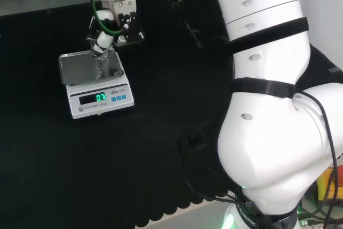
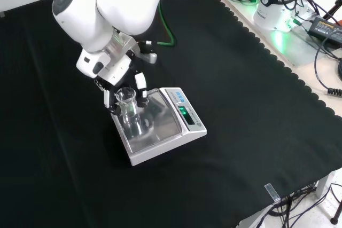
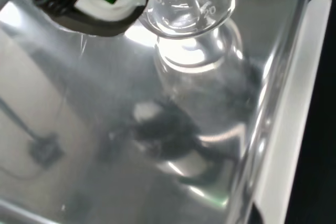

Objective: Put the beaker on the electronic balance.

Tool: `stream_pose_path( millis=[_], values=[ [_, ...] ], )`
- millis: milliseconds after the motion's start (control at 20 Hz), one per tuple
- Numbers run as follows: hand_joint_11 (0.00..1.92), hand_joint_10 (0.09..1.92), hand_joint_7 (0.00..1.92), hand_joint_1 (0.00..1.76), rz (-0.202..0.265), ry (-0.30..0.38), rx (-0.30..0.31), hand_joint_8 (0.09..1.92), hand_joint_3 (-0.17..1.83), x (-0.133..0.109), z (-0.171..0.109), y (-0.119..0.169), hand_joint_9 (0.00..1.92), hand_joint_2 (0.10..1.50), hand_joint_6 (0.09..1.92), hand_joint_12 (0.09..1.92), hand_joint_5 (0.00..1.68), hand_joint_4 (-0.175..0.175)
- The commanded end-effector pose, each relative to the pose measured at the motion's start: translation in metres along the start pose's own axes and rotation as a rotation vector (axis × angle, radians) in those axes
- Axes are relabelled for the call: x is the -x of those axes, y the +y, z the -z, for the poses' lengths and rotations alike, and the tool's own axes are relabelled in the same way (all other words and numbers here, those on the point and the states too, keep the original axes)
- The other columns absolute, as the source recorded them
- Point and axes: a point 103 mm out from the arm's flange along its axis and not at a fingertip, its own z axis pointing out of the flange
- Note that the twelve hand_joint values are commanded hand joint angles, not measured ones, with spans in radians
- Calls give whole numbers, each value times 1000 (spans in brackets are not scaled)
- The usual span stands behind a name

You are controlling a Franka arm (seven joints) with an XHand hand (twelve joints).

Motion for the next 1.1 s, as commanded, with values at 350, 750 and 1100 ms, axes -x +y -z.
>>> stream_pose_path(
  millis=[350,750,1100],
  values=[
    [1427,397,1744,1137,-10,-35,-32,687,745,-5,-12,-11,1903,657,866,797,1187,15],
    [1357,424,1684,1026,30,7,-38,750,707,-9,-2,-26,1878,659,856,851,1149,-14],
    [648,733,517,496,14,30,3,940,298,-7,13,-45,728,625,478,1355,268,-113]
  ],
)
